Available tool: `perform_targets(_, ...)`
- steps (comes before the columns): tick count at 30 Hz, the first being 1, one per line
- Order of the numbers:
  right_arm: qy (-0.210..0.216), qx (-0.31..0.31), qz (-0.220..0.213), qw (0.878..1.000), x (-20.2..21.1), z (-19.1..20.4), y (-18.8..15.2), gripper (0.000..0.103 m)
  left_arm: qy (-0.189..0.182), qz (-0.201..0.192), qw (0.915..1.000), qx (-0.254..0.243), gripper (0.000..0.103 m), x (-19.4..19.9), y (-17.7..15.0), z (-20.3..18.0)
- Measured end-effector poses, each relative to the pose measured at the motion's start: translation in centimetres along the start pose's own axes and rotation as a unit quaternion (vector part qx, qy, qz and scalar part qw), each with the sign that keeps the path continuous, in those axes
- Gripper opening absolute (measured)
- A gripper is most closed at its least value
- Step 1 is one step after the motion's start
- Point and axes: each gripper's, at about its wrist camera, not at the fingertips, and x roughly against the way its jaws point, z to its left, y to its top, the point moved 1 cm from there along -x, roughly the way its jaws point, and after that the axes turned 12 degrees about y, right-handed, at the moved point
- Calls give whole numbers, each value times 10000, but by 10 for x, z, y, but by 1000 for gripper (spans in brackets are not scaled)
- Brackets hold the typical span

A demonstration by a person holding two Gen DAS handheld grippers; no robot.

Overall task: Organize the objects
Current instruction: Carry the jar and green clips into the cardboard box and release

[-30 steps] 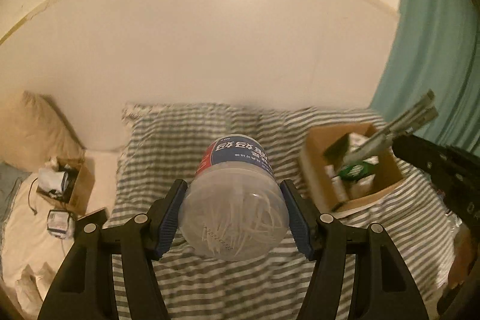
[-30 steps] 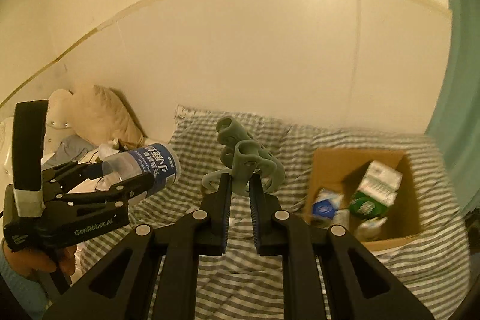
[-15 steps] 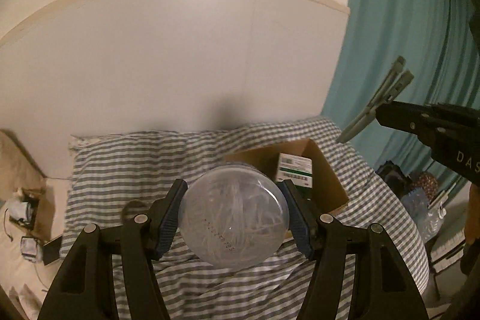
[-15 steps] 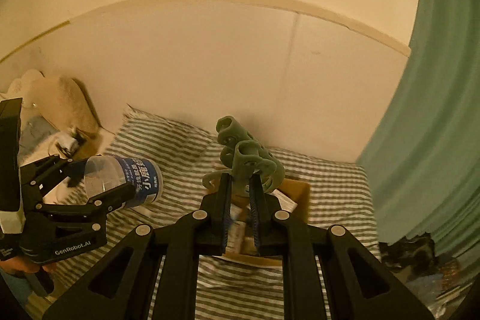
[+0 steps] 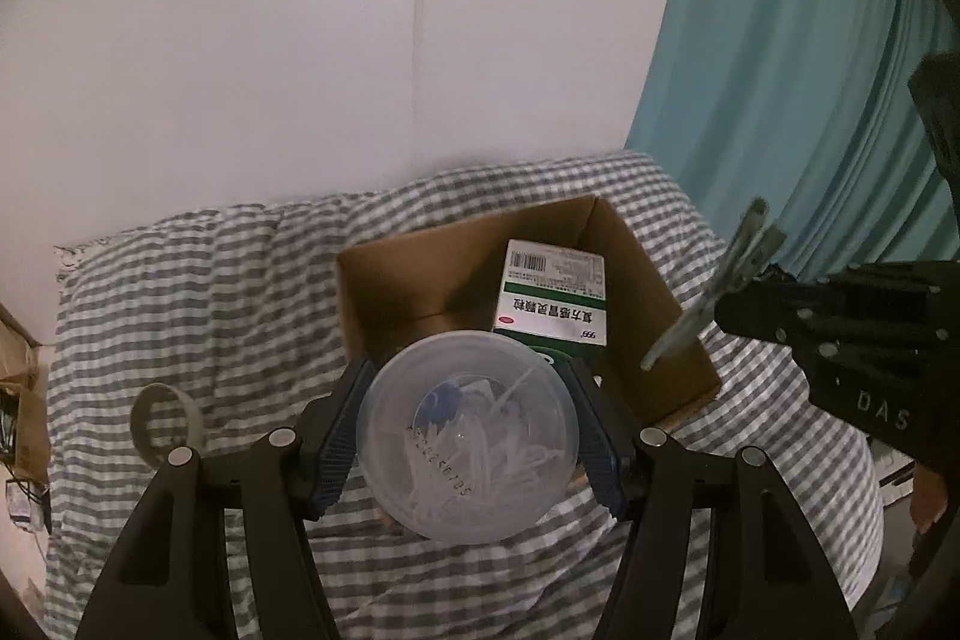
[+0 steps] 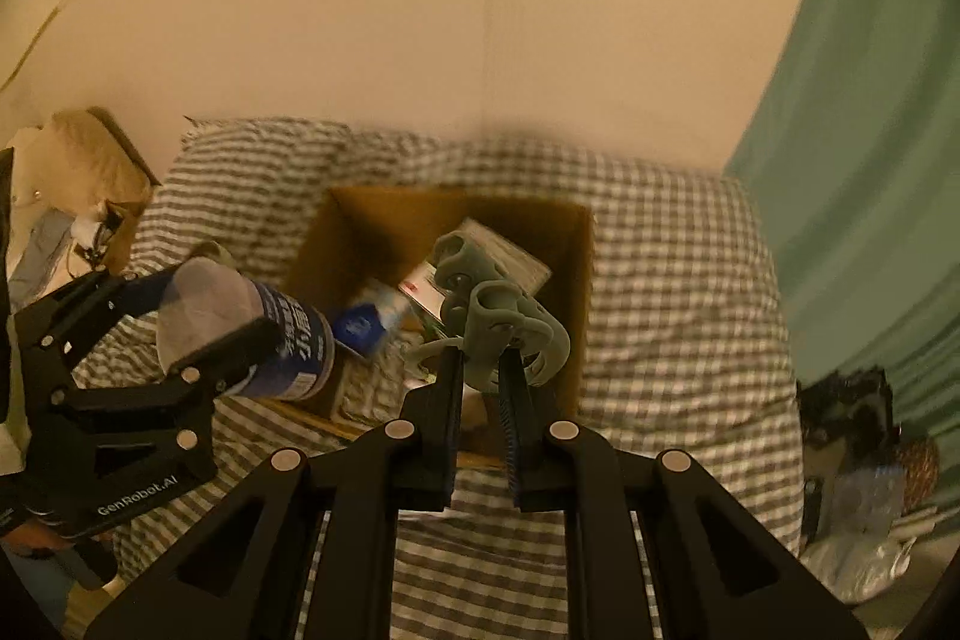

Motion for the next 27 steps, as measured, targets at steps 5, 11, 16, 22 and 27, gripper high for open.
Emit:
perform_targets(5,163,-341,175,9991,-19,-24,-10,12,-47,153,9998,-92,65,-21,1,-11)
perform_targets(11,201,-463,108,9987,-28,-27,-9,12,-146,303,9994,-32,66,-28,4,-11)
perform_targets(16,111,-404,-290,9987,-5,-18,-2,27,31,50,9999,-146,83,-9,11,0)
perform_targets(22,37,-287,-613,9977,15,2,2,42,332,-306,9990,8,94,37,23,36)
perform_targets(27,5,-13,-835,9965,37,39,1,54,645,-612,9959,135,102,76,25,77)
